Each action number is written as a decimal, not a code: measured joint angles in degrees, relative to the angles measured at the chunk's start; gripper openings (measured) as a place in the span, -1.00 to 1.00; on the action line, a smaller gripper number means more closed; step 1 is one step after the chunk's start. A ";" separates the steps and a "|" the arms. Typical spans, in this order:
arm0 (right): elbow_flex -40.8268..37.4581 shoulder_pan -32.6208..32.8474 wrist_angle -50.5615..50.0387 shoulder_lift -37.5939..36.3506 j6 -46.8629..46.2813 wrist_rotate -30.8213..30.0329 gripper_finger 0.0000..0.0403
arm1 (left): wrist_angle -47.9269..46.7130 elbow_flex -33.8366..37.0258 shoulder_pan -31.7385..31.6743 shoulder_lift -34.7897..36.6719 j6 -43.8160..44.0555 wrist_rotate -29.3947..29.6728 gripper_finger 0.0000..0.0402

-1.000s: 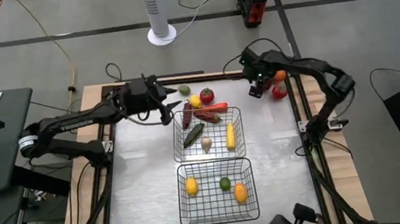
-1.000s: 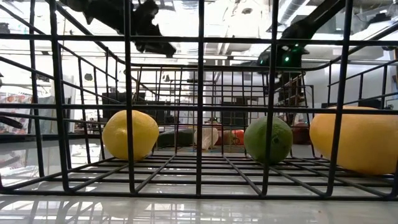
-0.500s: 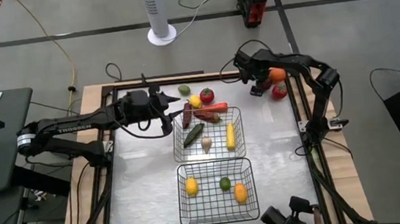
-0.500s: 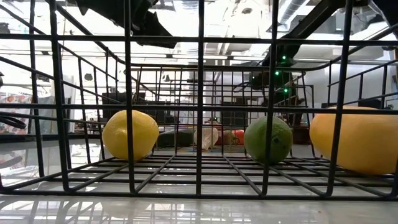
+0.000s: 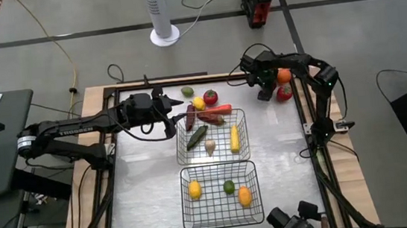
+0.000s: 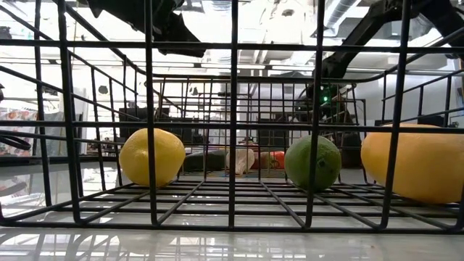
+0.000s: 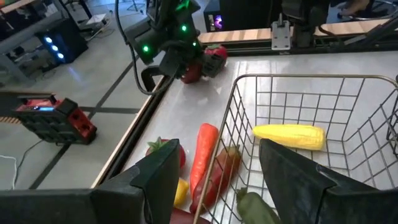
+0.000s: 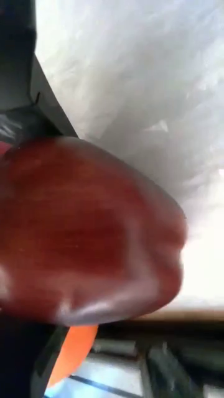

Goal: Sort produce into baskets
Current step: Put the apple into the bottom wire basket

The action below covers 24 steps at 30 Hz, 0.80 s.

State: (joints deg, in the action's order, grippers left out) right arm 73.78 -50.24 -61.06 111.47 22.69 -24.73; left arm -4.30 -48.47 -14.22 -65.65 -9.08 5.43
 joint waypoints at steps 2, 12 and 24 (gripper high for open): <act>0.00 0.18 0.02 -1.18 -0.23 -0.65 0.68 | 0.33 0.00 0.00 0.00 -0.14 0.00 0.04; 0.00 5.98 -2.05 -12.41 -5.28 4.90 0.62 | 1.22 0.00 0.00 0.00 -1.09 0.02 0.04; 0.09 28.85 4.44 -33.17 -15.19 22.87 0.62 | 1.55 0.00 -0.02 -0.02 -1.09 5.44 0.04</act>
State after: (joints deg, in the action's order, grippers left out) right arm 73.87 -21.40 -56.61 78.30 7.50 -1.86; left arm -2.75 -48.47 -14.24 -65.67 -10.17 10.87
